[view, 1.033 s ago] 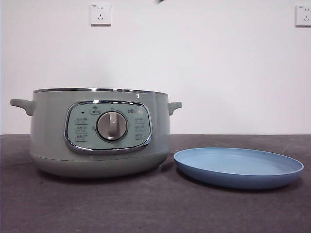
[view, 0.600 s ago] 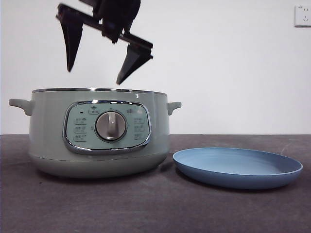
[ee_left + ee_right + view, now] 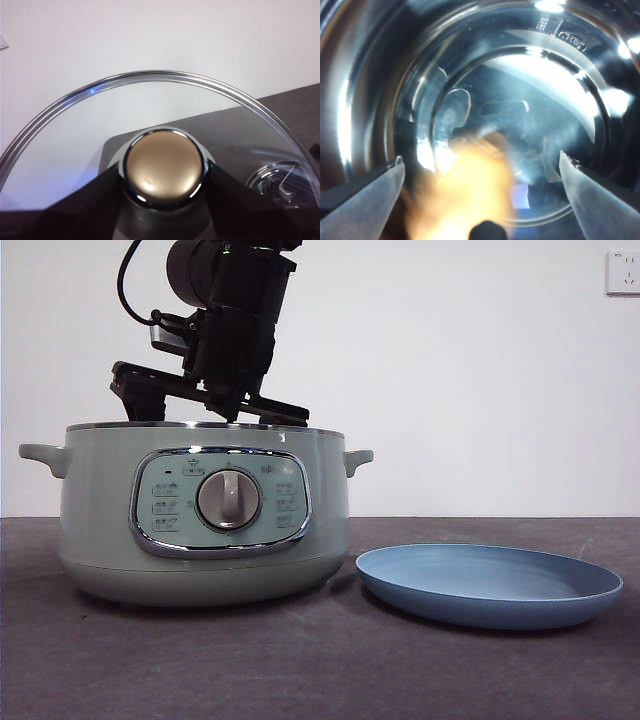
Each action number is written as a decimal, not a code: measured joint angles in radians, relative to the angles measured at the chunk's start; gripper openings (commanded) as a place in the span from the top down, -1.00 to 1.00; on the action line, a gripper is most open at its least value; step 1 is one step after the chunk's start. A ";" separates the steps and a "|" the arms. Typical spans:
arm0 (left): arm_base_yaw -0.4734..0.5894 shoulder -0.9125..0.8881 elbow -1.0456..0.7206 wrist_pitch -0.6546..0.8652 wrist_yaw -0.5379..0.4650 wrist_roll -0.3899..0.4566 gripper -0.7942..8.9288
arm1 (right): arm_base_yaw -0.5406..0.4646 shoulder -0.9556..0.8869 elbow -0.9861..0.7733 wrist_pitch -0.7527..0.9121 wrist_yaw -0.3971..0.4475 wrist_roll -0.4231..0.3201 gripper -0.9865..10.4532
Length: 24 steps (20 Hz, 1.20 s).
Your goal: Take the potato out from the steamer,put the potato on the plate,close the lid
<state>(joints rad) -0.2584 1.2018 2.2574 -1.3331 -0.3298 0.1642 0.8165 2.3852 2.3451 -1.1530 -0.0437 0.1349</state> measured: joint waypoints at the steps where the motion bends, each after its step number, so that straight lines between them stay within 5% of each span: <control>1: -0.001 0.000 0.000 0.000 0.000 0.000 0.85 | -0.003 0.000 0.000 -0.019 0.003 0.000 0.02; 3: -0.001 0.000 0.000 0.000 0.000 0.000 0.85 | -0.007 0.000 0.000 -0.064 0.003 -0.012 0.08; 6: -0.001 0.000 0.000 0.000 0.000 0.000 0.85 | -0.007 0.000 0.000 -0.062 -0.001 -0.042 0.83; 10: -0.001 0.000 0.000 0.000 0.002 0.000 0.85 | -0.001 0.000 0.015 -0.063 -0.001 -0.097 0.85; 13: -0.001 0.021 0.000 0.000 0.073 0.000 0.85 | -0.034 -0.008 0.196 -0.174 0.000 -0.113 0.85; 17: -0.002 0.138 0.000 0.000 0.087 0.000 0.85 | -0.099 -0.224 0.291 -0.205 0.148 -0.128 0.85; 24: -0.002 0.306 0.000 0.053 0.502 0.004 0.85 | -0.183 -0.521 0.297 -0.209 0.307 -0.127 0.85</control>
<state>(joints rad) -0.2604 1.5078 2.2578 -1.2804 0.1726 0.1684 0.6338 1.8645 2.6423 -1.3621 0.2630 0.0082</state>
